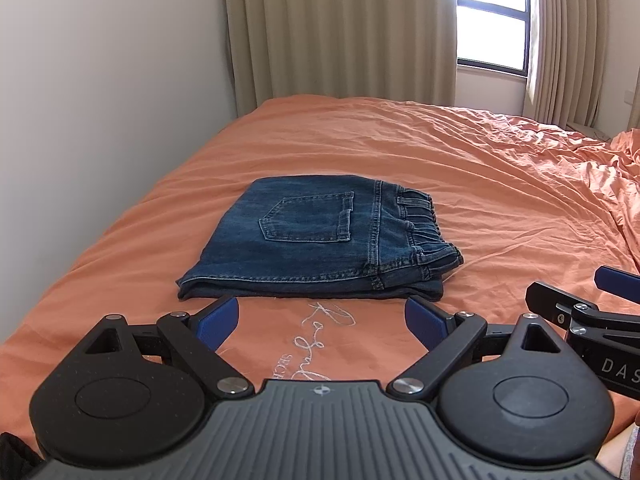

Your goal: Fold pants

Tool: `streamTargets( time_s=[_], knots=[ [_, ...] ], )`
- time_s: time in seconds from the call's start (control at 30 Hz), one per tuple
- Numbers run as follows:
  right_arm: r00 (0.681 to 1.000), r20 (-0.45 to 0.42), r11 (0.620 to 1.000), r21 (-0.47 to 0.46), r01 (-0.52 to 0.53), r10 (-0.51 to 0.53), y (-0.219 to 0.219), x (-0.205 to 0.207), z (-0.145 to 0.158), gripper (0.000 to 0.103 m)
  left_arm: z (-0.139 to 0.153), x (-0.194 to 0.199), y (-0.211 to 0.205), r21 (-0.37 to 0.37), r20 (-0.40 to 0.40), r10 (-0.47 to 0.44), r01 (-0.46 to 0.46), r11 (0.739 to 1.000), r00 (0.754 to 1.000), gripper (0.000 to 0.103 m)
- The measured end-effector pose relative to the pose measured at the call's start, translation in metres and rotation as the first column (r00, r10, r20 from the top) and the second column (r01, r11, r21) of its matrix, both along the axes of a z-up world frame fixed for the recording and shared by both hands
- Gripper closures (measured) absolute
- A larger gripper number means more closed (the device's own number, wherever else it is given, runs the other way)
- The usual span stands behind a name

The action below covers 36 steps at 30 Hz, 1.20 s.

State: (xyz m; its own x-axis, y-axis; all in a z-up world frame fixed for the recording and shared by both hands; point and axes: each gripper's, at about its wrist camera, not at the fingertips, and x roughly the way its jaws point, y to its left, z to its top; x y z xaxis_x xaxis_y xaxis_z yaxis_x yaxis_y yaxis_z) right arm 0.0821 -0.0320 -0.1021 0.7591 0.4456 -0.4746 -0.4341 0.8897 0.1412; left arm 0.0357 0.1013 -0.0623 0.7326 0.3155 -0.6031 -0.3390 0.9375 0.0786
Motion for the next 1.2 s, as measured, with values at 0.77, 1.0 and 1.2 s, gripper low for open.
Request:
streamTargets(
  time_s=[0.77, 1.0, 1.2],
  knots=[
    [1.000, -0.004, 1.000, 0.014, 0.010, -0.010, -0.0068, -0.0044, 0.0016, 0.022, 0.0030, -0.0028, -0.0038, -0.016, 0.001, -0.015, 0.015, 1.000, 1.000, 0.000],
    [1.000, -0.005, 1.000, 0.014, 0.016, -0.016, -0.0081, -0.0060, 0.0026, 0.022, 0.0037, -0.0034, -0.0056, -0.014, 0.001, -0.022, 0.022, 1.000, 1.000, 0.000],
    [1.000, -0.002, 1.000, 0.011, 0.017, -0.017, -0.0089, -0.0078, 0.0044, 0.022, 0.0043, -0.0036, -0.0054, -0.012, 0.006, -0.033, 0.033, 0.999, 0.999, 0.000]
  ],
)
